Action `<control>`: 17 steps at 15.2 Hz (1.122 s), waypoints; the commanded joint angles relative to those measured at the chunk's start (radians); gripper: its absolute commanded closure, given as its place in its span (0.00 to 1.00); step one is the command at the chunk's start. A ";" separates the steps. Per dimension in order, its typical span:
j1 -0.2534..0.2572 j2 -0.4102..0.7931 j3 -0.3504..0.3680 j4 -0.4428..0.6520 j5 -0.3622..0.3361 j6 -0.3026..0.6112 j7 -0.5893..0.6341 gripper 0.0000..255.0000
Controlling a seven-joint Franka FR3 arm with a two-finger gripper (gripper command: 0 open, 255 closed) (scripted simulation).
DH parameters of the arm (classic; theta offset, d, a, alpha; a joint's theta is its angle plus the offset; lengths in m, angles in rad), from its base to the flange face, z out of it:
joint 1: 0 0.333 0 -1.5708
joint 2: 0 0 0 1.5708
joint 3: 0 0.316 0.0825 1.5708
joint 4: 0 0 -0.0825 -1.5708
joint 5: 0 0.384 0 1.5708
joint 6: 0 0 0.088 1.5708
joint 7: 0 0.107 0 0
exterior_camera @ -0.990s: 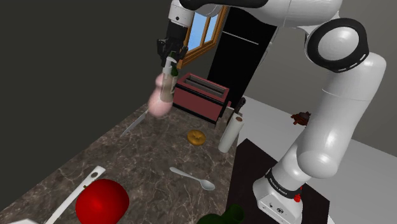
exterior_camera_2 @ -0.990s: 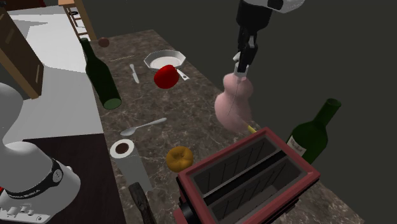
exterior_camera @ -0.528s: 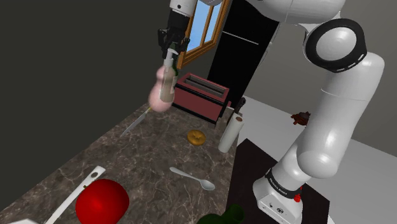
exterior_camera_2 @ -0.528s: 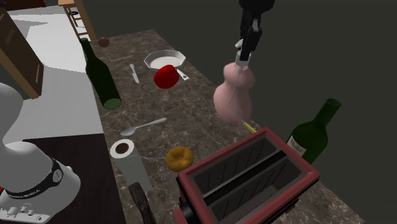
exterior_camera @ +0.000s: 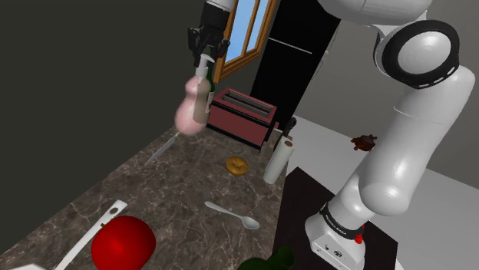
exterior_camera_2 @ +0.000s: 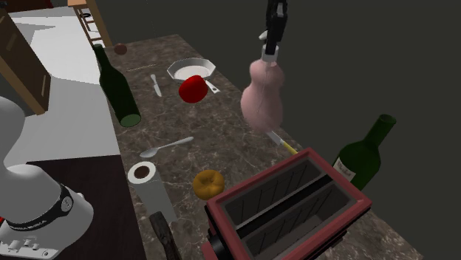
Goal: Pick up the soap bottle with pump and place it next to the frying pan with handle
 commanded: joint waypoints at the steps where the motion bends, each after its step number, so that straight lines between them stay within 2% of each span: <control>1: 0.022 -0.028 0.015 -0.038 0.001 0.017 0.037 1.00; 9: 0.113 -0.130 0.086 -0.176 0.007 0.073 0.196 1.00; 17: 0.208 -0.167 0.170 -0.227 0.004 0.107 0.373 1.00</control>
